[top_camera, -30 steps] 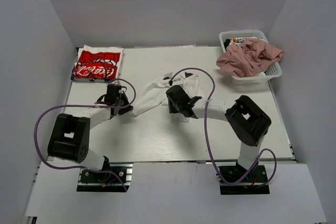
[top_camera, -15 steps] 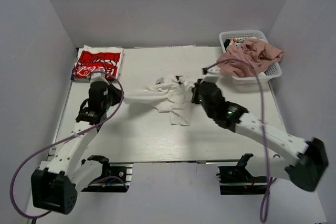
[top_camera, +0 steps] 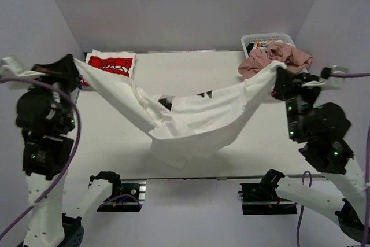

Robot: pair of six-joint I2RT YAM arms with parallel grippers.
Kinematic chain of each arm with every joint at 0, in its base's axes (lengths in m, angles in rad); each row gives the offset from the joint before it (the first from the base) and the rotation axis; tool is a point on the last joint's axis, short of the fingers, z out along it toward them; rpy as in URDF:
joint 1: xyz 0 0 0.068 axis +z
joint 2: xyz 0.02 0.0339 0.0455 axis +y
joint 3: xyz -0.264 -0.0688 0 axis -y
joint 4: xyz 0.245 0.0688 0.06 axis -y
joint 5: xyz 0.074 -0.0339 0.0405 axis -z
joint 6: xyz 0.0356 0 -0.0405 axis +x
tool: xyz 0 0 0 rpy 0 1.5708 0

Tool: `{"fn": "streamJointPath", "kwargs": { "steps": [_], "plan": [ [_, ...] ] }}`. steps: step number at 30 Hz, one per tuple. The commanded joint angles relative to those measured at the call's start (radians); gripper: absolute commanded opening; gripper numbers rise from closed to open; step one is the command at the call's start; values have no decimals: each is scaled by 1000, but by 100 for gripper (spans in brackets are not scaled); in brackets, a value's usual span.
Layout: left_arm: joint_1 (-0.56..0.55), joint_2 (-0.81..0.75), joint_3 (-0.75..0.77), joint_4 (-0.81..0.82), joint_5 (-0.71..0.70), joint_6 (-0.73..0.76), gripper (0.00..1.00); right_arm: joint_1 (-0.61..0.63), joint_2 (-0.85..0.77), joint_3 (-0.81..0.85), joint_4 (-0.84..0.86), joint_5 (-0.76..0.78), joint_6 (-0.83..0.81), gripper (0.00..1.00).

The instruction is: Fold and stack the t-shirts

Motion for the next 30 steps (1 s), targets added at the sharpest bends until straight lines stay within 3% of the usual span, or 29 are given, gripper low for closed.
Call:
{"fn": "streamJointPath", "kwargs": {
  "steps": [1, 4, 10, 17, 19, 22, 23, 24, 25, 26, 29, 30],
  "plan": [
    [5, 9, 184, -141, -198, 22, 0, -2, -32, 130, 78, 78, -141, 0],
    [-4, 9, 354, -198, -236, 43, 0, -2, -39, 263, 4, 26, -188, 0],
    [-4, -27, 517, -238, -224, 75, 0, -4, -39, 493, -126, -121, -190, 0],
    [-4, -47, 555, -274, -252, 85, 0, -4, -76, 484, -111, -80, -207, 0],
    [-4, -34, 482, -283, -243, 66, 0, 2, -76, 419, -85, 7, -233, 0],
    [-4, 2, 335, -296, -230, -13, 0, 12, -41, 288, 86, 179, -326, 0],
    [-4, 12, 280, -312, -220, -47, 0, 21, -30, 201, 254, 266, -368, 0],
    [-4, 22, 138, -312, -205, -120, 0, 21, 6, 141, 491, 344, -608, 0],
    [-4, 22, 56, -283, -185, -133, 0, 16, 22, -22, 598, 363, -676, 0],
    [-4, 62, -87, -258, -174, -186, 0, 7, 51, -63, 723, 373, -714, 0],
    [20, 192, -246, -299, -166, -283, 0, -69, 175, -171, 689, 364, -612, 0],
    [32, 247, -326, -300, -155, -337, 0, -94, 206, -178, 508, 291, -392, 0]
  ]
}}
